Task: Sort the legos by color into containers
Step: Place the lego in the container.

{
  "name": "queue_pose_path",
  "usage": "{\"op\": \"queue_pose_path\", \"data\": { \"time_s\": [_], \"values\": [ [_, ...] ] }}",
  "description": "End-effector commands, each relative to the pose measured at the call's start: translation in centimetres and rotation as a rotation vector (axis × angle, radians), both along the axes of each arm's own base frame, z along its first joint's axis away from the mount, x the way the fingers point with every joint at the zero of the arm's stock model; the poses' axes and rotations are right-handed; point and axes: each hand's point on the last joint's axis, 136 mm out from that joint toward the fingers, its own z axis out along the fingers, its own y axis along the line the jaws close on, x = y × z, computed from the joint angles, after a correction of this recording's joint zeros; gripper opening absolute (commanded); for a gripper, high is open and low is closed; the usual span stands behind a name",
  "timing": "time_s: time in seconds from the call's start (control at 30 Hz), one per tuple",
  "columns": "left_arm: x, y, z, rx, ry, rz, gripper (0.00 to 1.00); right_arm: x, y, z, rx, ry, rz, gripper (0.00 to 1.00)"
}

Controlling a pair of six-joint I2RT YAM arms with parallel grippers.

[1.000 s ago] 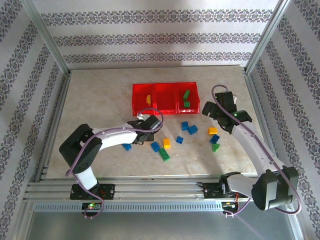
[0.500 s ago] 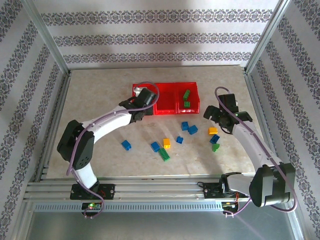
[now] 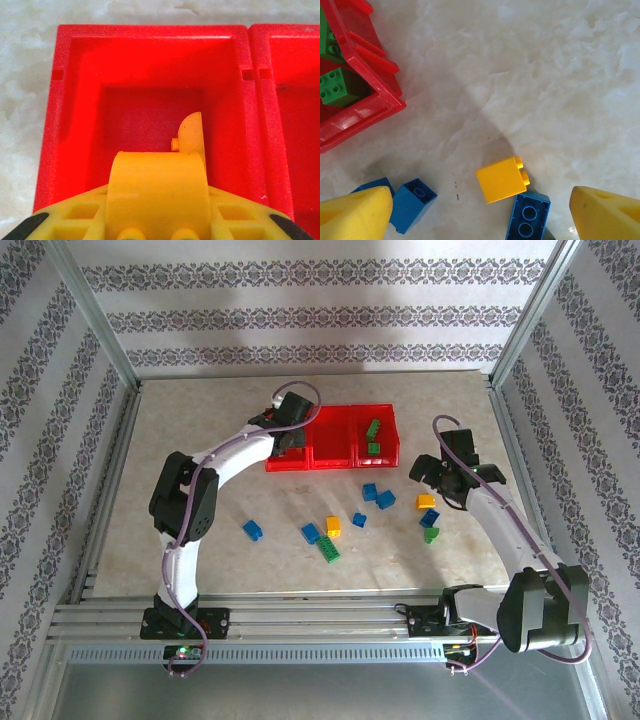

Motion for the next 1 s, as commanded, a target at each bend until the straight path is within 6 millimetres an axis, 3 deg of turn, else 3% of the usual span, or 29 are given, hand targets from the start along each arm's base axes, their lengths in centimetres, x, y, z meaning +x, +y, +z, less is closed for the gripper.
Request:
{"op": "queue_pose_path", "data": {
  "time_s": [0.0,0.23,0.5,0.7,0.97],
  "values": [
    [0.1,0.5,-0.8,0.043,0.037,0.0,0.33,-1.2,-0.2,-1.4,0.001,0.07,0.014,0.89],
    [-0.1,0.8,-2.3,0.057,0.076,0.014,0.34,-2.5,-0.1,-3.5,-0.007,0.161,0.042,0.83],
    [-0.3,0.8,-2.2,0.054,0.077,0.016,0.45,-2.8,0.2,-6.1,0.021,0.257,0.06,0.8],
    [-0.7,1.0,-0.8,0.046,0.06,0.019,0.49,-2.5,0.5,-7.3,0.034,0.302,0.068,0.79],
    [-1.6,0.9,3.1,-0.03,-0.008,0.011,0.56,-2.2,0.7,-7.4,0.041,0.309,0.074,0.79]
  ]
}}
